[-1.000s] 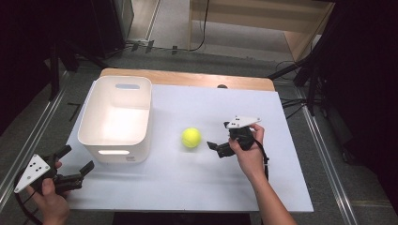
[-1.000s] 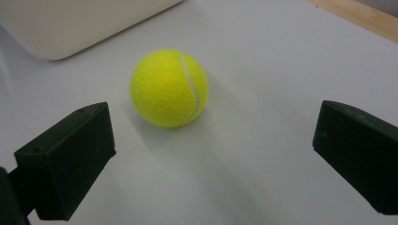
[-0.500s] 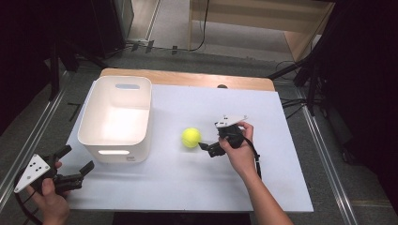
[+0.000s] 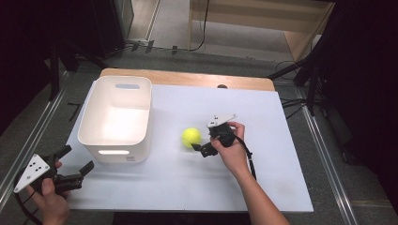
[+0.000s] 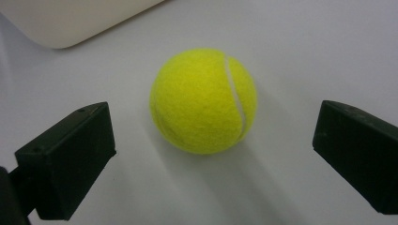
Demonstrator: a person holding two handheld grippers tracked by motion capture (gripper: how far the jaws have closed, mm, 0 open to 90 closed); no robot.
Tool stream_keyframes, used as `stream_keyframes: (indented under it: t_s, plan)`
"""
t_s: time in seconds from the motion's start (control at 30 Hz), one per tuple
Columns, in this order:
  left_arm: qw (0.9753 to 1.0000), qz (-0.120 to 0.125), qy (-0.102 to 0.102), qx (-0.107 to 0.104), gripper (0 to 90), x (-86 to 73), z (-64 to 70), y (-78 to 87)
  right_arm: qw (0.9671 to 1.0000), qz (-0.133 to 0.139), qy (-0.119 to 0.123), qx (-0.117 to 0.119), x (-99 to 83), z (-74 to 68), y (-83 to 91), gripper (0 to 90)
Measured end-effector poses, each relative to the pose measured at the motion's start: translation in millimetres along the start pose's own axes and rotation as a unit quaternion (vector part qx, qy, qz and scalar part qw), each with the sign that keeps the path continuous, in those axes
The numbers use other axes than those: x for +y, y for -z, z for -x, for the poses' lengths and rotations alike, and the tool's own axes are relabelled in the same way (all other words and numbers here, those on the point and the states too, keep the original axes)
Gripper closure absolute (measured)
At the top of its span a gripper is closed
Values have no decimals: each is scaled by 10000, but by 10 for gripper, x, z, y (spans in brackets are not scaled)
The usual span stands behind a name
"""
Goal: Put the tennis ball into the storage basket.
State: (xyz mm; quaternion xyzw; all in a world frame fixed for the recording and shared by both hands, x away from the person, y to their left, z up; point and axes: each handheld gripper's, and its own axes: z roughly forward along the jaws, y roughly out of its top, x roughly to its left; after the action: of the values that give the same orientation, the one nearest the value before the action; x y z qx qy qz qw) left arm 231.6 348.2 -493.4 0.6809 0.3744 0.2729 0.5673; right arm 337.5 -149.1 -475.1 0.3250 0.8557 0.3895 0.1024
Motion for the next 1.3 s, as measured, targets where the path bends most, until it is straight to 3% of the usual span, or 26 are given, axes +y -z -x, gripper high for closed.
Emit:
stream_keyframes:
  t_s: [0.07, 0.27, 0.33, 0.63, 1.3]
  plan:
    - [10000, 2, 5, -1, 0, 0, -1, 0, 9999, -73, 83, -17, 12, -46, -60, 60]
    - [10000, 0, 9, -2, 0, 0, -1, -1, 9998, -192, 92, -59, 43, -88, -144, 60]
    - [10000, -1, 10, -3, 0, 0, -2, 0, 9996, -208, -7, -199, 46, -72, -183, 61]
    - [10000, 0, 11, -3, 0, 0, -2, 0, 9993, -248, -244, -133, 53, -58, -268, 126]
    - [10000, -3, 14, -13, 0, 0, -1, -2, 9983, -393, -351, -245, 84, -119, -443, 184]
